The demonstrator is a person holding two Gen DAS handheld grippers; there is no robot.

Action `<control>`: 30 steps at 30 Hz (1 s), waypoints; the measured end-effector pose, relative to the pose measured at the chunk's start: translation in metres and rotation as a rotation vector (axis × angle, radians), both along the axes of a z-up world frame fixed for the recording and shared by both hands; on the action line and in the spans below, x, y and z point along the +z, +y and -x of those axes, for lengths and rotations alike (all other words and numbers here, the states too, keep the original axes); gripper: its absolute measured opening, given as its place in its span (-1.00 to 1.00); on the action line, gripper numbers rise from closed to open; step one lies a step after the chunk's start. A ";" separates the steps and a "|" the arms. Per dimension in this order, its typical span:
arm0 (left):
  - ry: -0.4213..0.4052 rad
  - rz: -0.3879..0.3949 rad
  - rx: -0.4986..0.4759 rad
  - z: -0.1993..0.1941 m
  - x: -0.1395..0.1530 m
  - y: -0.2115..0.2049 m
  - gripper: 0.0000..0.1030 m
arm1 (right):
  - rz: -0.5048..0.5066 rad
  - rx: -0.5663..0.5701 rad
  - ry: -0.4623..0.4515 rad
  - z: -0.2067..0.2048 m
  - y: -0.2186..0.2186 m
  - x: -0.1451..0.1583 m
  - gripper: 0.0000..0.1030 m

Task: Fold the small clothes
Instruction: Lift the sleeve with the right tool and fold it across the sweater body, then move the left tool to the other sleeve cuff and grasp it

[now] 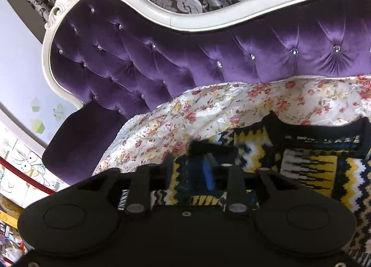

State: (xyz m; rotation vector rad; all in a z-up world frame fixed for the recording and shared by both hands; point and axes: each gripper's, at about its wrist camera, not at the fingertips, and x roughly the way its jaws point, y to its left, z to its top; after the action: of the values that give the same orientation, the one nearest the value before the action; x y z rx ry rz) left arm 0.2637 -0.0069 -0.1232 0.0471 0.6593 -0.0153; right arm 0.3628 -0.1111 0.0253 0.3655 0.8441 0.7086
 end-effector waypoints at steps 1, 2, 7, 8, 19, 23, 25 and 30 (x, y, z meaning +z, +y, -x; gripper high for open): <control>0.000 -0.001 0.000 0.000 0.000 0.000 0.82 | -0.003 -0.007 -0.010 0.001 -0.006 -0.001 -0.01; 0.000 -0.001 0.000 0.000 0.000 0.000 0.82 | -0.009 -0.022 -0.015 0.002 -0.013 -0.003 -0.01; 0.000 0.000 0.000 0.000 0.000 0.000 0.82 | 0.041 -0.182 -0.039 0.012 -0.058 -0.024 0.07; 0.000 0.000 0.000 0.000 0.000 0.000 0.82 | 0.079 -0.215 -0.053 0.016 -0.064 -0.030 0.09; 0.007 -0.002 0.001 -0.001 0.001 0.000 0.82 | 0.404 -0.503 -0.169 0.052 -0.083 -0.104 0.16; 0.013 0.001 0.002 -0.002 0.001 0.000 0.82 | 0.456 -0.532 -0.218 0.059 -0.077 -0.115 0.23; 0.015 0.006 0.001 -0.002 0.001 0.001 0.82 | 0.480 -0.524 -0.225 0.058 -0.073 -0.117 0.40; 0.032 0.031 -0.009 -0.004 0.004 0.005 0.80 | 0.499 -0.536 -0.235 0.062 -0.073 -0.128 0.51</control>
State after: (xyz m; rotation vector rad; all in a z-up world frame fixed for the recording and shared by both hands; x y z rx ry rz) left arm 0.2678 -0.0017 -0.1189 0.0201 0.6903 -0.0346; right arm 0.3011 -0.1841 -0.1031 0.0456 0.6303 0.0291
